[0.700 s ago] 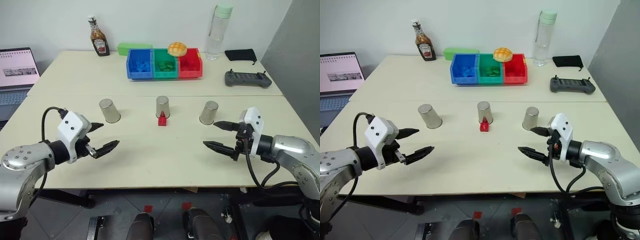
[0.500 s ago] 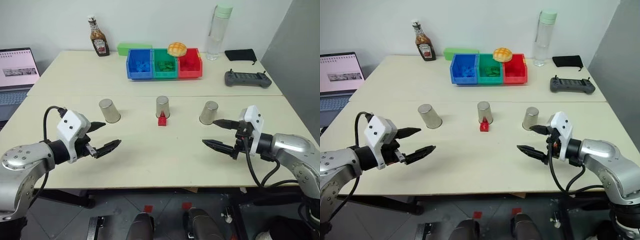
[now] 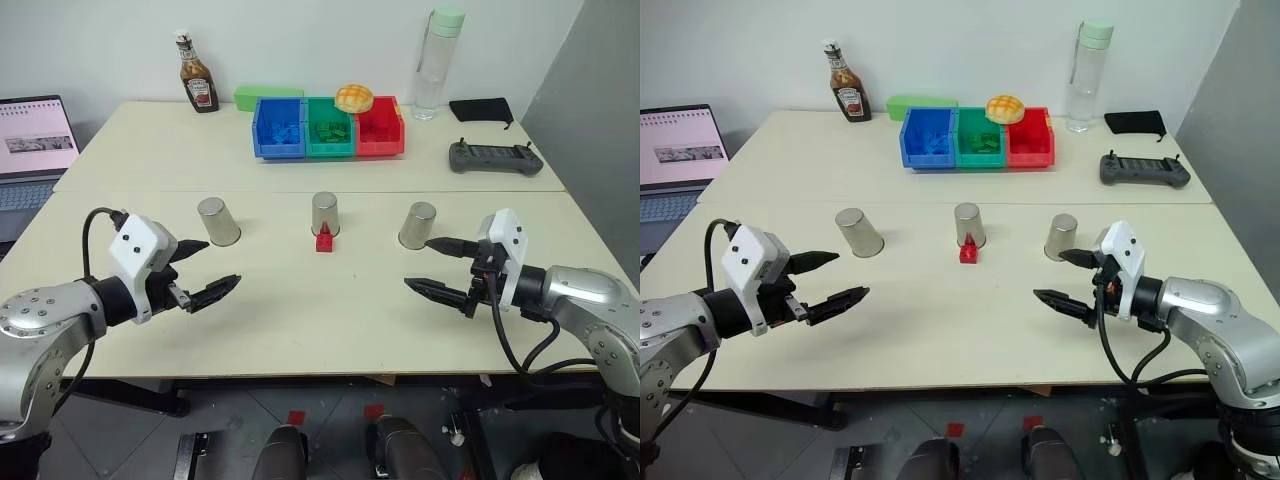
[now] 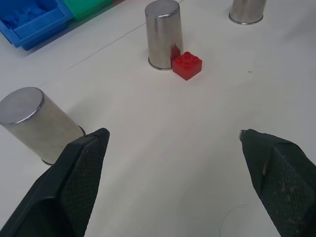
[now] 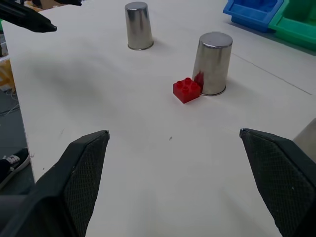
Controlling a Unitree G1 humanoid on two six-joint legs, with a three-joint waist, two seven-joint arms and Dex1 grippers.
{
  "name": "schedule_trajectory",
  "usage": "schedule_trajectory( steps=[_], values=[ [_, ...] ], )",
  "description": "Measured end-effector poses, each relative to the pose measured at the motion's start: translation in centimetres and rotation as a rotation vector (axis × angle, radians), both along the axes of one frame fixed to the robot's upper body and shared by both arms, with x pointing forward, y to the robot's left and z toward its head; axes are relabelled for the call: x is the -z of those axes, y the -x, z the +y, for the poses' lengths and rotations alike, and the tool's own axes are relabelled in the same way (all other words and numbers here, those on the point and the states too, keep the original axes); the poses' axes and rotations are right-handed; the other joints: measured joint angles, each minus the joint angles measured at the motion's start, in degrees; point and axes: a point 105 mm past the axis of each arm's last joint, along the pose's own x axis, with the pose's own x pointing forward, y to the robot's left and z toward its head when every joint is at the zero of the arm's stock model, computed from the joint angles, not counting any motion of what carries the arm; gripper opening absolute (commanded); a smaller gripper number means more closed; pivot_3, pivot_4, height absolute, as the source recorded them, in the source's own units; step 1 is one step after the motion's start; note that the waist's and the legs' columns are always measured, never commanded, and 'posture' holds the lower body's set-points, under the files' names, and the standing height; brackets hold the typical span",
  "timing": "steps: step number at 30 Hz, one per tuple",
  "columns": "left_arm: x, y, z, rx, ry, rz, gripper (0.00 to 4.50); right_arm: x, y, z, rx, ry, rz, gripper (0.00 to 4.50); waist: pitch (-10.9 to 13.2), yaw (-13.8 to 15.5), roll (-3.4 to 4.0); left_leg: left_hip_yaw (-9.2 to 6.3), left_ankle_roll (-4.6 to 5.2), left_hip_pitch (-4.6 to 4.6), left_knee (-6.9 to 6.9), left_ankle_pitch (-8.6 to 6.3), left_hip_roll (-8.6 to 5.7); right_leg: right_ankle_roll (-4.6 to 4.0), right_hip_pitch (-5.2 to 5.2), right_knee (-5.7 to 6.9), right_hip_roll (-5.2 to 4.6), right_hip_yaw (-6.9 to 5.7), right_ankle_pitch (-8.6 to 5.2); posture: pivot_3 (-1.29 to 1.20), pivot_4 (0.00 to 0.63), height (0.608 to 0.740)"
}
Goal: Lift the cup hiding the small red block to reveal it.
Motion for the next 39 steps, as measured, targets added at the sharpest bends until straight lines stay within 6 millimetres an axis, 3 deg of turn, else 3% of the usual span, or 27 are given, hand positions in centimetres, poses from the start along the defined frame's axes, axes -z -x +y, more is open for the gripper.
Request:
schedule_trajectory(
  steps=[21,39],
  values=[
    [0.54,-0.07,0.26,-0.046,0.006,0.024,4.48,-0.01,-0.02,-0.62,-0.018,-0.005,-0.007,4.5,0.0,0.0,0.0,0.0,0.0,0.01,0.0,0.0,0.0,0.0,0.0,0.0,0.0,0.0,0.0,0.0,0.15,0.74],
    [0.78,-0.17,-0.28,-0.022,0.007,0.035,4.48,0.29,0.59,-0.01,-0.03,-0.036,0.009,4.5,0.0,0.0,0.0,0.0,0.0,0.01,0.0,0.0,0.0,0.0,0.0,0.01,0.0,0.0,0.0,0.0,0.15,0.74]
  ],
)
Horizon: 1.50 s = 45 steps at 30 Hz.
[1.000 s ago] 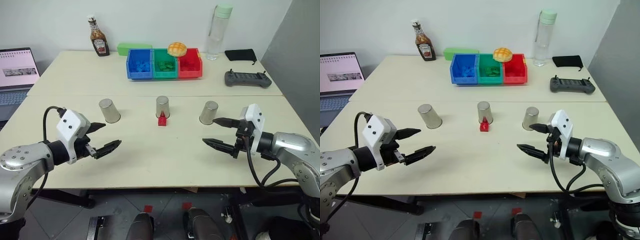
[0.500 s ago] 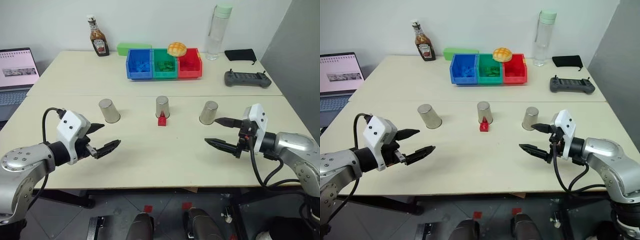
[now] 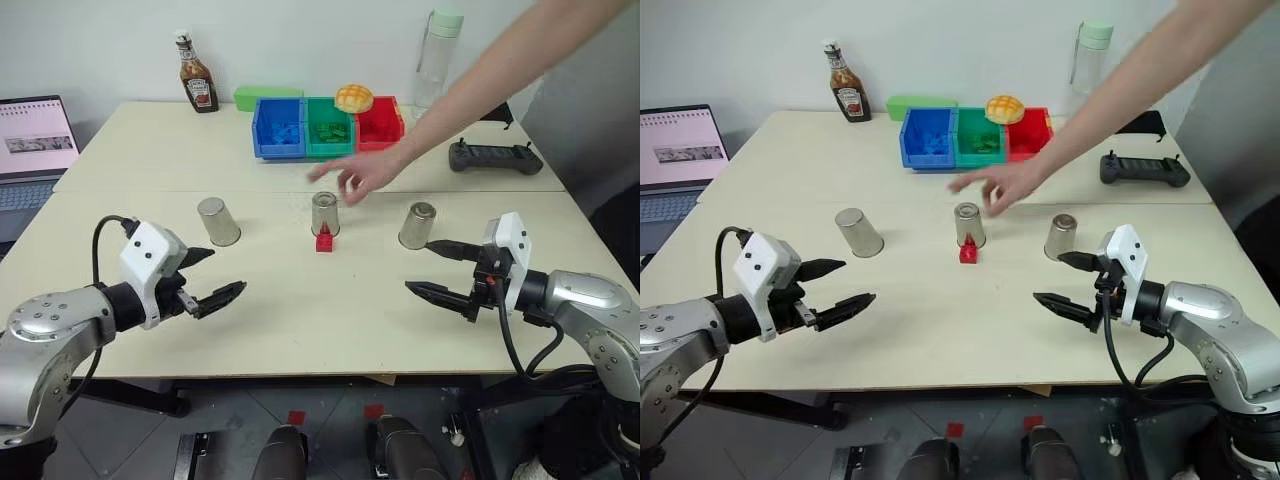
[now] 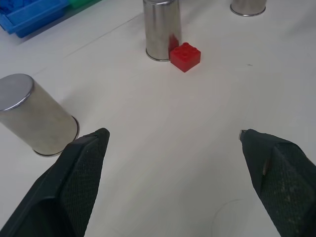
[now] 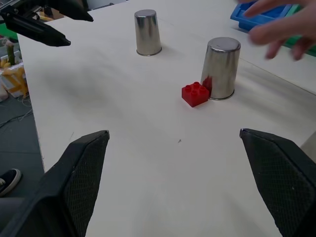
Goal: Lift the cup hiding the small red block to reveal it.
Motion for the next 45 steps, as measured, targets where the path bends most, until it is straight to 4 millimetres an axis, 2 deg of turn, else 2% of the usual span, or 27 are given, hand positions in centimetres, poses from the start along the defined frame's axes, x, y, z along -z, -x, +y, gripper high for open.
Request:
schedule_trajectory(
  steps=[11,33,45],
  values=[
    [-0.4,-0.8,0.2,0.007,0.004,-0.015,4.48,-0.1,0.0,0.2,0.002,-0.011,-0.007,4.5,0.0,0.0,0.0,0.0,0.0,0.0,0.0,0.0,0.0,0.0,0.0,0.0,0.0,0.0,0.0,0.0,0.15,0.74],
    [-0.1,-0.8,0.1,0.016,-0.009,-0.006,4.48,-0.4,-0.1,0.3,-0.009,-0.006,-0.013,4.5,0.0,0.0,0.0,0.0,0.0,0.0,-0.01,0.0,0.0,0.0,0.0,0.0,0.0,-0.01,0.0,0.0,0.15,0.74],
    [0.1,-1.2,0.7,-0.038,0.012,-0.012,4.48,-0.9,-0.2,1.2,-0.04,-0.01,-0.026,4.5,0.0,0.0,0.0,-0.01,0.0,0.0,0.0,0.0,0.0,0.0,0.0,0.0,0.0,0.0,0.0,0.0,0.15,0.74]
  ],
)
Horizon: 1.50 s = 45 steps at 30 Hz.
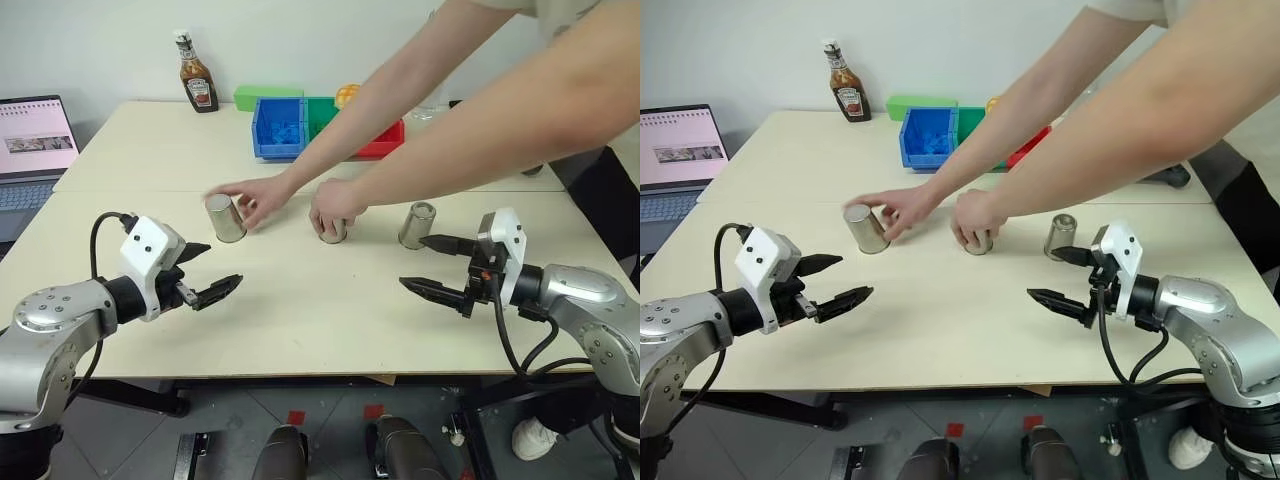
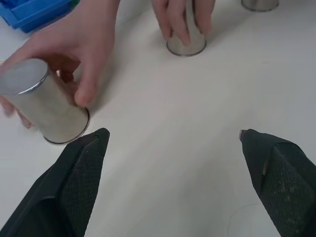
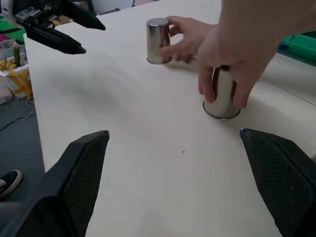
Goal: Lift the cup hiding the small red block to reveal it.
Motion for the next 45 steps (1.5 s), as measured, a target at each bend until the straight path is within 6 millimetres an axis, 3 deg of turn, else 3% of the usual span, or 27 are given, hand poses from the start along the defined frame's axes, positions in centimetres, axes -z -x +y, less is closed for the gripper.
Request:
schedule_trajectory(
  steps=[8,13,22,29,35,45],
  values=[
    [-0.8,-1.6,1.6,-0.106,0.01,-0.034,4.48,-0.3,-0.3,2.0,-0.062,-0.034,0.001,4.5,0.0,0.0,0.0,-0.02,0.0,0.0,0.0,0.0,0.0,0.0,0.0,0.01,0.0,-0.01,0.0,0.0,0.15,0.74],
    [-0.7,-4.1,3.0,-0.233,0.081,-0.05,4.48,-0.9,-0.5,4.4,-0.142,-0.045,0.002,4.5,0.0,0.0,0.0,-0.06,0.0,-0.01,0.01,0.0,-0.01,0.0,0.0,0.03,0.01,-0.06,0.01,0.0,0.15,0.74],
    [0.6,-8.4,4.7,-0.405,0.067,-0.043,4.48,-0.9,-0.3,6.6,-0.224,-0.041,0.057,4.5,0.0,0.1,0.0,-0.1,0.0,-0.09,0.0,0.0,-0.03,-0.01,-0.02,0.01,-0.01,-0.09,0.02,0.0,0.15,0.74],
    [1.6,-10.8,2.5,-0.316,0.077,0.001,4.48,-1.1,0.1,7.3,-0.263,-0.043,0.054,4.5,0.0,0.0,-0.01,-0.13,0.0,-0.1,0.01,0.0,-0.04,-0.02,-0.02,0.02,-0.01,-0.14,0.02,0.0,0.15,0.74],
    [1.6,-12.9,2.8,-0.365,0.059,0.0,4.48,-1.1,0.2,7.4,-0.269,-0.04,0.051,4.5,0.0,0.0,-0.01,-0.12,0.0,-0.1,0.02,0.0,-0.05,-0.01,-0.02,0.03,-0.01,-0.13,0.03,0.0,0.15,0.74],
    [2.7,-14.4,1.6,-0.338,0.065,0.043,4.48,-1.2,0.4,7.5,-0.269,-0.035,0.049,4.5,0.0,0.0,-0.02,-0.15,0.0,-0.12,0.03,0.0,-0.06,-0.12,-0.02,0.05,-0.01,-0.15,0.09,0.0,0.15,0.74]
  ],
)
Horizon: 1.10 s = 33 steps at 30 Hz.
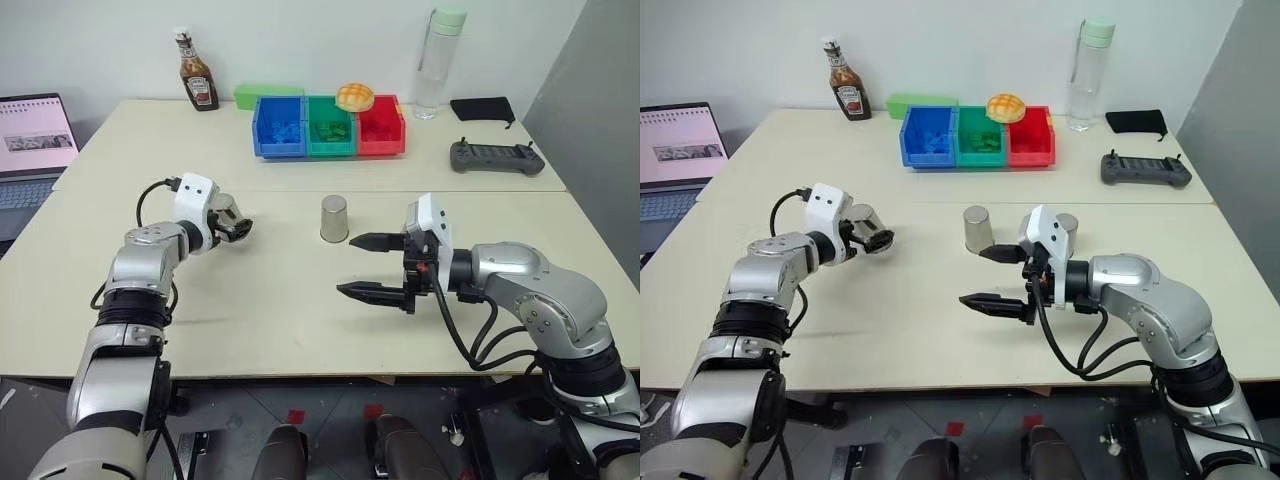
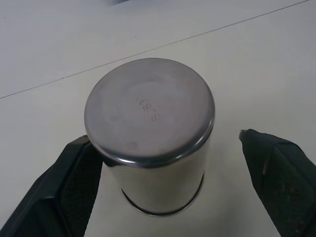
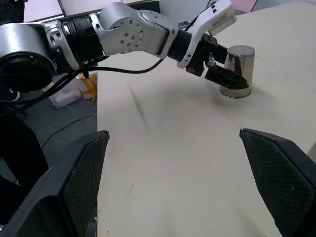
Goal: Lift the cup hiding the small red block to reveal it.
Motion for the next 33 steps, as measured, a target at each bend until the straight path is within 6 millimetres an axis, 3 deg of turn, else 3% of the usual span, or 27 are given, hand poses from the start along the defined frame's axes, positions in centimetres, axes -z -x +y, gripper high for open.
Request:
schedule_trajectory(
  steps=[5,14,21,24,26,28,33],
  values=[
    [0.3,-1.0,-0.4,-0.011,0.004,0.002,4.48,0.0,0.1,0.1,-0.003,0.0,0.0,4.5,0.0,0.0,0.0,-0.01,0.0,-0.01,0.0,0.0,-0.02,0.0,0.0,-0.01,0.0,-0.01,0.0,0.0,0.15,0.74],
    [0.7,-1.7,-0.4,-0.023,-0.005,-0.005,2.86,-0.1,0.0,0.0,0.013,0.005,0.002,4.5,0.0,0.0,0.0,-0.02,0.0,-0.04,0.0,0.0,-0.02,0.0,-0.02,-0.01,0.0,-0.02,0.0,0.0,0.15,0.74],
    [-0.2,-1.8,-0.2,-0.024,0.052,-0.045,2.79,-0.3,-0.1,-0.3,0.027,0.005,-0.006,4.5,0.0,0.0,0.0,-0.03,0.0,-0.06,-0.01,0.0,-0.01,0.0,-0.03,-0.01,0.0,-0.04,0.0,0.0,0.15,0.74],
    [-2.0,-1.9,-0.2,-0.012,0.06,-0.106,2.79,-0.3,-0.1,-0.3,0.027,0.004,-0.006,4.5,0.0,0.0,-0.01,-0.05,0.0,-0.09,0.0,0.0,-0.01,0.0,-0.05,-0.01,0.0,-0.05,0.01,0.0,0.15,0.74],
    [-3.7,-1.9,0.5,-0.019,0.034,-0.152,2.79,-0.3,-0.1,-0.3,0.025,0.001,-0.007,4.5,0.0,-0.1,0.0,-0.05,0.0,-0.08,-0.01,0.0,0.0,-0.01,-0.06,-0.01,0.0,-0.04,0.01,0.0,0.15,0.74],
    [-5.1,-1.6,2.5,-0.078,-0.015,-0.187,2.79,-0.4,-0.1,-0.1,0.022,-0.007,-0.009,4.5,0.0,-0.4,0.0,-0.04,0.0,-0.05,-0.02,0.0,0.01,0.0,-0.06,0.01,0.0,-0.03,0.01,0.0,0.15,0.74],
    [-5.7,-0.8,6.1,-0.203,-0.062,-0.195,2.79,-0.5,-0.1,0.0,0.018,-0.017,-0.021,4.5,0.0,-0.5,0.0,-0.05,0.0,-0.05,-0.01,0.0,0.0,0.01,-0.06,0.02,0.0,-0.04,0.0,0.0,0.15,0.74]
  ],
)
